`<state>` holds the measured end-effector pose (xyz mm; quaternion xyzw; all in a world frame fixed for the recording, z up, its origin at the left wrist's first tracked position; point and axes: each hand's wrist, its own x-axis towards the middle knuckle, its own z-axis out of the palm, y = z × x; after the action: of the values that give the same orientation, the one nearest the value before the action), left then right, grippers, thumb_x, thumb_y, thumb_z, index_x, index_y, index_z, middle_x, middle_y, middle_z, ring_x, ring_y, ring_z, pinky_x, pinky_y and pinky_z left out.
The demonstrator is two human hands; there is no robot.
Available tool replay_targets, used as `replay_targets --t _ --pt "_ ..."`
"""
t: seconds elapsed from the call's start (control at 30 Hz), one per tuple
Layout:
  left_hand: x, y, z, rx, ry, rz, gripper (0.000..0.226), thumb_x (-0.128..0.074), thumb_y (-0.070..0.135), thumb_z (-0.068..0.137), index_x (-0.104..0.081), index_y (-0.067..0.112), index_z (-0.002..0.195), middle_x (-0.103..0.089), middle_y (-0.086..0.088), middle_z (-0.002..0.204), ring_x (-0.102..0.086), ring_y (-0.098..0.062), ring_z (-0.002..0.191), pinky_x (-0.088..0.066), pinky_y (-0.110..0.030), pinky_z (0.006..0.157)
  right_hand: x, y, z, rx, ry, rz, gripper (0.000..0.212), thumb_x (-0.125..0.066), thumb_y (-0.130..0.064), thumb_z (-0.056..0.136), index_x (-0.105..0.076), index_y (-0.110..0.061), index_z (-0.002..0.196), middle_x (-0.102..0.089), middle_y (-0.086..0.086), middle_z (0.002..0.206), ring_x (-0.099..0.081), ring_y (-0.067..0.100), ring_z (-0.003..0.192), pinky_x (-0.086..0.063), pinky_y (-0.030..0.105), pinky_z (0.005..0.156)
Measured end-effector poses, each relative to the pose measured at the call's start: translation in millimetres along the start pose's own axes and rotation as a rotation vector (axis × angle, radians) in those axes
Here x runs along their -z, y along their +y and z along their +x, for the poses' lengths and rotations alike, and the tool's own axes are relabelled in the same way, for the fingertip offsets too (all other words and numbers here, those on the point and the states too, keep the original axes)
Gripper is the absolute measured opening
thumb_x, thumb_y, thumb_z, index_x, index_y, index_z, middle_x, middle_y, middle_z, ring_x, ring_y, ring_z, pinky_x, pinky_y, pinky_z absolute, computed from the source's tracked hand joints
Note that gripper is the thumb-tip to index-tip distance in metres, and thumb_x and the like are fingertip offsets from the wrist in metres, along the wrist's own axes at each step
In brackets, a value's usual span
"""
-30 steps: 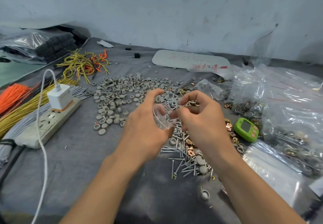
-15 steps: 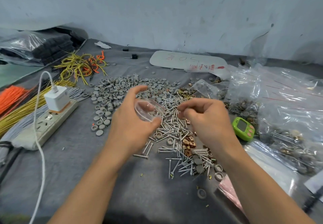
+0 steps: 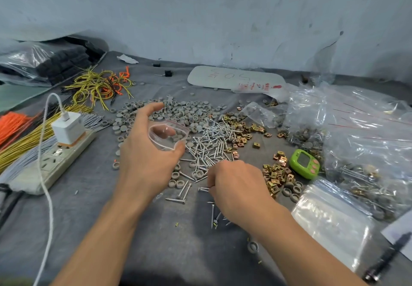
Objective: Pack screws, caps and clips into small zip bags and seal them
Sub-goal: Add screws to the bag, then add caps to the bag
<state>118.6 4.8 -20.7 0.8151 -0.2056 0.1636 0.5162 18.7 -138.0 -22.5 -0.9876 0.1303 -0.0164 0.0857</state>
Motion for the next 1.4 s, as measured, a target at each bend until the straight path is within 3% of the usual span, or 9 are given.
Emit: replay_targets --t 0.13,0.23,0.37,0.53,0.7,0.83,0.97,1.07,1.4 --pt "-2 4 -3 -0.004 -0.067 0.050 0.078 -0.088 0.029 0.071 -0.043 0.055 0.129 -0.064 0.035 0.096 -0.063 0.008 0.076 -0.041 -0.014 0.065 11 9 0 -0.085 0.195 0.233 0.013 -0.068 -0.023 0.091 -0.075 -0.033 0.087 -0.072 -0.015 0.079 -0.068 0.013 0.078 -0.060 0.036 0.076" --pt "-10 8 -8 -0.012 -0.149 0.116 0.085 -0.088 0.025 0.070 -0.039 0.059 0.130 -0.067 0.026 0.088 -0.061 0.011 0.074 -0.036 -0.007 0.059 23 18 1 -0.087 0.467 0.495 0.012 -0.075 -0.024 0.088 -0.078 -0.035 0.084 -0.066 -0.028 0.070 -0.062 -0.003 0.067 -0.048 0.015 0.064" --pt "-24 15 -14 -0.029 -0.265 0.172 0.094 -0.086 0.021 0.068 -0.034 0.058 0.137 -0.066 0.026 0.092 -0.061 -0.002 0.082 -0.041 -0.021 0.072 30 11 5 0.020 0.444 0.606 0.016 -0.082 -0.019 0.084 -0.082 -0.035 0.086 -0.071 -0.026 0.075 -0.062 -0.011 0.079 -0.042 0.002 0.068" --pt "-28 15 -13 -0.073 -0.345 0.202 0.087 -0.069 0.015 0.071 -0.032 0.060 0.136 -0.070 0.019 0.082 -0.061 -0.004 0.077 -0.037 -0.013 0.064 22 -5 14 0.128 0.223 0.655 0.016 -0.072 -0.014 0.089 -0.082 -0.027 0.090 -0.076 -0.006 0.077 -0.069 0.012 0.073 -0.055 0.029 0.071" --pt "-21 8 -9 -0.035 -0.280 0.142 0.086 -0.083 0.018 0.071 -0.039 0.059 0.133 -0.068 0.023 0.086 -0.062 0.003 0.077 -0.039 -0.008 0.063 21 1 16 0.029 0.407 0.848 0.018 -0.076 -0.013 0.088 -0.084 -0.028 0.093 -0.078 -0.018 0.082 -0.072 -0.001 0.079 -0.060 0.026 0.078" --pt "-12 1 -3 0.007 -0.139 0.030 0.078 -0.085 0.020 0.074 -0.043 0.056 0.129 -0.063 0.037 0.096 -0.061 0.012 0.083 -0.040 -0.007 0.060 20 17 17 -0.065 0.439 0.663 0.019 -0.077 -0.014 0.087 -0.082 -0.033 0.085 -0.072 -0.025 0.070 -0.067 -0.009 0.071 -0.055 0.011 0.067" --pt "-5 -1 2 0.067 0.022 -0.106 0.073 -0.083 0.019 0.074 -0.046 0.055 0.126 -0.067 0.035 0.093 -0.064 0.010 0.081 -0.043 -0.011 0.062 7 8 11 -0.034 0.060 0.292 0.013 -0.072 -0.021 0.085 -0.077 -0.033 0.084 -0.073 -0.017 0.076 -0.071 0.008 0.074 -0.063 0.035 0.075" --pt "0 -4 5 0.134 0.079 -0.211 0.072 -0.079 0.022 0.069 -0.050 0.053 0.126 -0.067 0.034 0.095 -0.066 0.004 0.076 -0.053 -0.027 0.067 -1 -4 9 0.022 -0.052 0.168 0.016 -0.069 -0.021 0.084 -0.078 -0.031 0.093 -0.076 -0.005 0.086 -0.071 0.022 0.086 -0.060 0.033 0.076" --pt "7 -3 3 0.152 -0.006 -0.131 0.076 -0.077 0.030 0.063 -0.046 0.056 0.128 -0.069 0.030 0.096 -0.068 -0.001 0.083 -0.058 -0.042 0.082 1 -12 9 0.086 0.070 0.035 0.021 -0.061 -0.006 0.084 -0.063 -0.026 0.090 -0.059 -0.004 0.083 -0.046 0.021 0.085 -0.033 0.036 0.083"
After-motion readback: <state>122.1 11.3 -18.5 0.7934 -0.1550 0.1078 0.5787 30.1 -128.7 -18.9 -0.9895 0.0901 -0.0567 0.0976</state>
